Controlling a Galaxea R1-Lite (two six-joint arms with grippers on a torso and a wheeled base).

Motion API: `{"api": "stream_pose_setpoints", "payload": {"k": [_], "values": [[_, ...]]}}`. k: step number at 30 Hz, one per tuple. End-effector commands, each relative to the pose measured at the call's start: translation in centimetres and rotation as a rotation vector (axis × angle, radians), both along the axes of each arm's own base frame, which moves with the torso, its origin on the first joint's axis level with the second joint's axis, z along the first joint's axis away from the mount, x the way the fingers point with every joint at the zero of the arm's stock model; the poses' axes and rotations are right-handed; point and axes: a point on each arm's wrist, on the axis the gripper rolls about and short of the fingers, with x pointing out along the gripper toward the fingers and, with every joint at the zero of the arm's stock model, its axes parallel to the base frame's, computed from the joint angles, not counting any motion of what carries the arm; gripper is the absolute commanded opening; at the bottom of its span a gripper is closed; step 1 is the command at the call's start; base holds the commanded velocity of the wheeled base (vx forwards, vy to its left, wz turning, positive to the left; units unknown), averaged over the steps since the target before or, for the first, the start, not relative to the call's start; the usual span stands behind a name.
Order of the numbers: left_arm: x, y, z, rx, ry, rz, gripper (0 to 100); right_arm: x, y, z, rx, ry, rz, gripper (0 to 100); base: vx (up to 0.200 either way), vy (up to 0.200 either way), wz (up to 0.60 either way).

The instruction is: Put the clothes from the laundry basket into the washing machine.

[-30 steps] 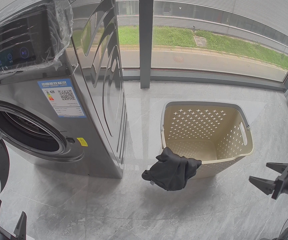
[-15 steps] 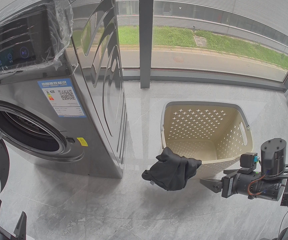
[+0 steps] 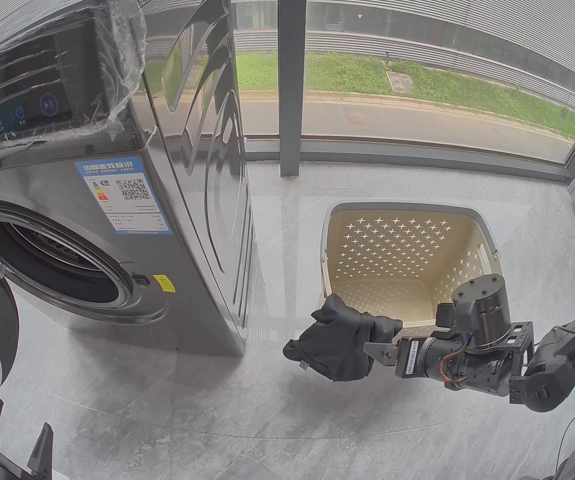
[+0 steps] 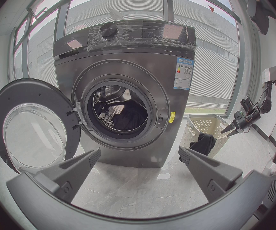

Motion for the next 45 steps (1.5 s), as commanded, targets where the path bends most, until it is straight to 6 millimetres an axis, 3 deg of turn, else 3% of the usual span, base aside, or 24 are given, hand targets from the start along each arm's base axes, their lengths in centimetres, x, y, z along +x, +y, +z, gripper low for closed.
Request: {"api": "stream_pose_setpoints", "payload": {"k": [1, 13, 29, 45], "values": [[0.0, 0.0, -0.4, 0.0, 0.005, 0.001, 100, 1.2, 1.2, -1.8, -0.018, 0.048, -0.018, 100, 0.0, 0.0, 0.0], [0.0, 0.0, -0.4, 0.0, 0.005, 0.001, 100, 3.0, 2.9, -3.5, -0.024, 0.063, -0.021, 100, 0.0, 0.0, 0.0], [0.0, 0.0, -0.4, 0.001, 0.006, 0.001, 100, 2.8, 3.8, -3.4, -0.019, 0.055, 0.005, 100, 0.0, 0.0, 0.0], [0.0, 0.0, -0.4, 0.0, 0.006, 0.001, 100, 5.8, 5.8, -4.9, -0.017, 0.038, -0.024, 100, 0.0, 0.0, 0.0]]}}
